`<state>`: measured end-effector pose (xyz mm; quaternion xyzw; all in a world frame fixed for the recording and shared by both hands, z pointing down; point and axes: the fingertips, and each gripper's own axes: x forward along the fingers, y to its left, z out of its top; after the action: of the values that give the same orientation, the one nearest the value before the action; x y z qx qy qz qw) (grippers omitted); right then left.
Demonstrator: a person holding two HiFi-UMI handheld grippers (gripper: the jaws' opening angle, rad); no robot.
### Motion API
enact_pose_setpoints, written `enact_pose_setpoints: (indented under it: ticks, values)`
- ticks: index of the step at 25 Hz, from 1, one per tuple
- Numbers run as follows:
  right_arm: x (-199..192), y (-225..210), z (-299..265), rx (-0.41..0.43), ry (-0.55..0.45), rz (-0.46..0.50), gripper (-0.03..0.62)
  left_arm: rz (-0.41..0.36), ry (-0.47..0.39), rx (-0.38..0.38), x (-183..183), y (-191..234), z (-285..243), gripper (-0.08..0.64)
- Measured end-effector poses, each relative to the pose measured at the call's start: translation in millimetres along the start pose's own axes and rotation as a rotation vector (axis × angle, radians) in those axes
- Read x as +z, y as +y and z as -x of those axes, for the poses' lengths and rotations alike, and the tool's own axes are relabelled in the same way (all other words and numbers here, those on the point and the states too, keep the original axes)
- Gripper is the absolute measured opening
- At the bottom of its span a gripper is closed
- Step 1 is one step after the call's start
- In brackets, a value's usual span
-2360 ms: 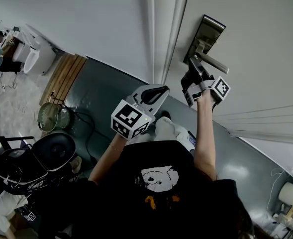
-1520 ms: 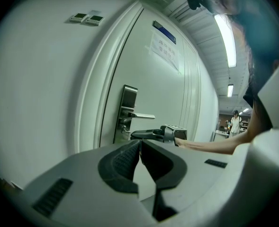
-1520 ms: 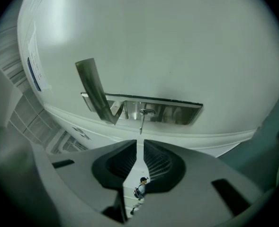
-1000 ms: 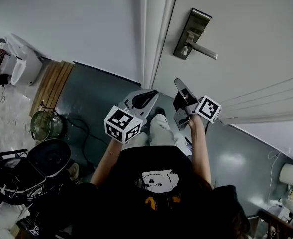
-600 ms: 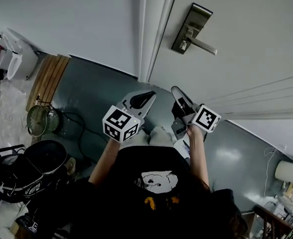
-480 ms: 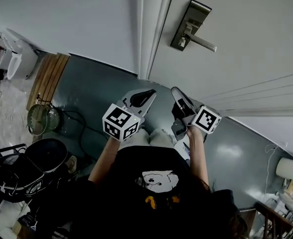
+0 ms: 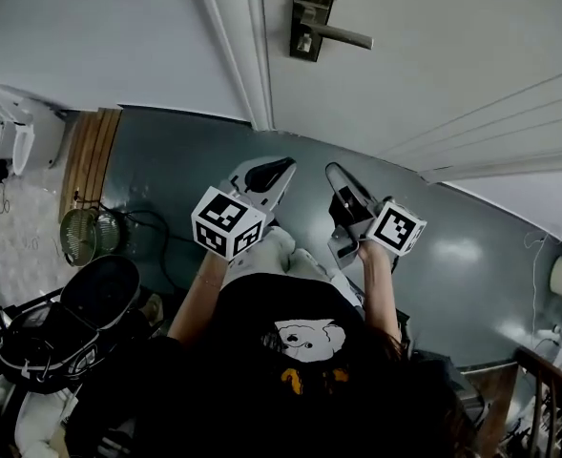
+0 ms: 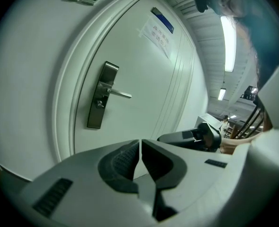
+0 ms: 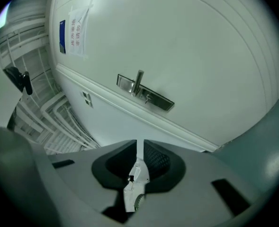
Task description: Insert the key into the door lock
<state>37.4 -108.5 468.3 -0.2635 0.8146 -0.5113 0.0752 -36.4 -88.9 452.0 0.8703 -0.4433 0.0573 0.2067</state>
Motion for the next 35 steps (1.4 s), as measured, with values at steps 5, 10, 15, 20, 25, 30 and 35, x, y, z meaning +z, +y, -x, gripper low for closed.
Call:
enact_pose_setpoints:
  ticks: [5, 10, 15, 20, 25, 30, 35]
  values:
    - [2, -7, 8, -0.027, -0.039, 0.012, 0.034, -0.024, 0.028, -0.042, -3, -6, -9, 0.02]
    - [-4, -6, 62, -0.064, -0.065, 0.046, 0.018, -0.063, 0.03, -0.073, -7, -61, -7, 0.02]
    - [-19, -5, 101, -0.096, -0.062, 0.091, 0.018, -0.091, 0.033, -0.075, -16, -103, 3, 0.02]
    - [-31, 8, 119, -0.084, -0.074, 0.128, 0.018, -0.114, 0.033, -0.073, -21, -124, 20, 0.02]
    - [-43, 17, 143, -0.096, -0.079, 0.178, 0.018, -0.129, 0.023, -0.085, -28, -149, 33, 0.02]
    - [-50, 22, 159, -0.114, -0.095, 0.216, 0.018, -0.155, 0.023, -0.12, -33, -165, 38, 0.02]
    - [-53, 31, 168, -0.127, -0.117, 0.239, 0.018, -0.173, 0.022, -0.157, -32, -175, 43, 0.02]
